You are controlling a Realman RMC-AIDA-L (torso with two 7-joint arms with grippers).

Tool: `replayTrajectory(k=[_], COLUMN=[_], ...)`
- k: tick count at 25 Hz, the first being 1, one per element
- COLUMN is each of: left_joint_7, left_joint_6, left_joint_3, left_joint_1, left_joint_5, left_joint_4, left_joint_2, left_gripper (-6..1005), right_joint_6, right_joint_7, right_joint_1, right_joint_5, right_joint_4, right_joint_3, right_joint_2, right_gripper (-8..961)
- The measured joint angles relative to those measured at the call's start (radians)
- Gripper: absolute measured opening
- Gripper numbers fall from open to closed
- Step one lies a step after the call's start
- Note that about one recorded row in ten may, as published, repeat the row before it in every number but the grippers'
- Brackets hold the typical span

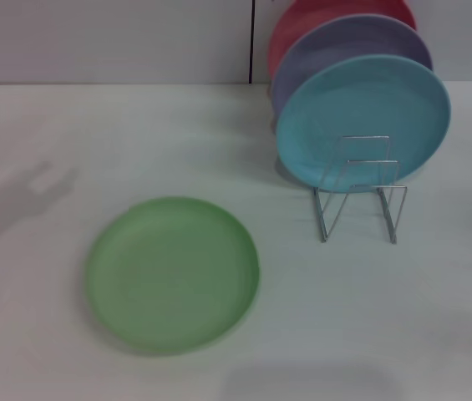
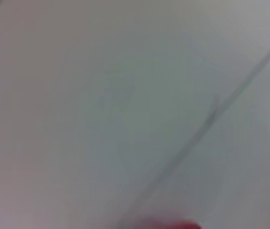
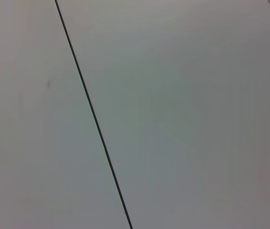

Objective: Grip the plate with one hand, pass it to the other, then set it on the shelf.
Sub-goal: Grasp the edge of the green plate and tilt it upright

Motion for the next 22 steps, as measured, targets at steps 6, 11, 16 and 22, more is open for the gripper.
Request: replayTrajectory(k=[6,11,16,22], left_joint_7=[-0.296,-0.524,-0.69,-0.77], left_joint_6=[-0.06,-0.063,-0.105,-0.246], left_joint_3=[-0.02,-0.045,-0.09,-0.125], left_joint_1=[-0.015,-0.017,-0.055,-0.147], left_joint_5=[0.315,0.677,1.066,1.356], left_joint_4=[-0.197,-0.443,-0.645,-0.753], left_joint_2=[0.025,-0.027,-0.113,-0.188], left_gripper=[799,799,798,793], right_joint_6=[0.002,0.004,0.005,0.007], right_joint_7=[0.0,-0.001,-0.001,-0.001], right_joint_1=[0.001,0.004,0.008,0.015], right_joint_5=[-0.001,-0.001,-0.001,-0.001], right_joint_4=[0.0,0.0,0.0,-0.004], right_joint_3=[-0.001,-0.001,-0.001,-0.001], right_joint_2=[0.0,0.0,0.0,-0.002], right_gripper=[653,653,652,652])
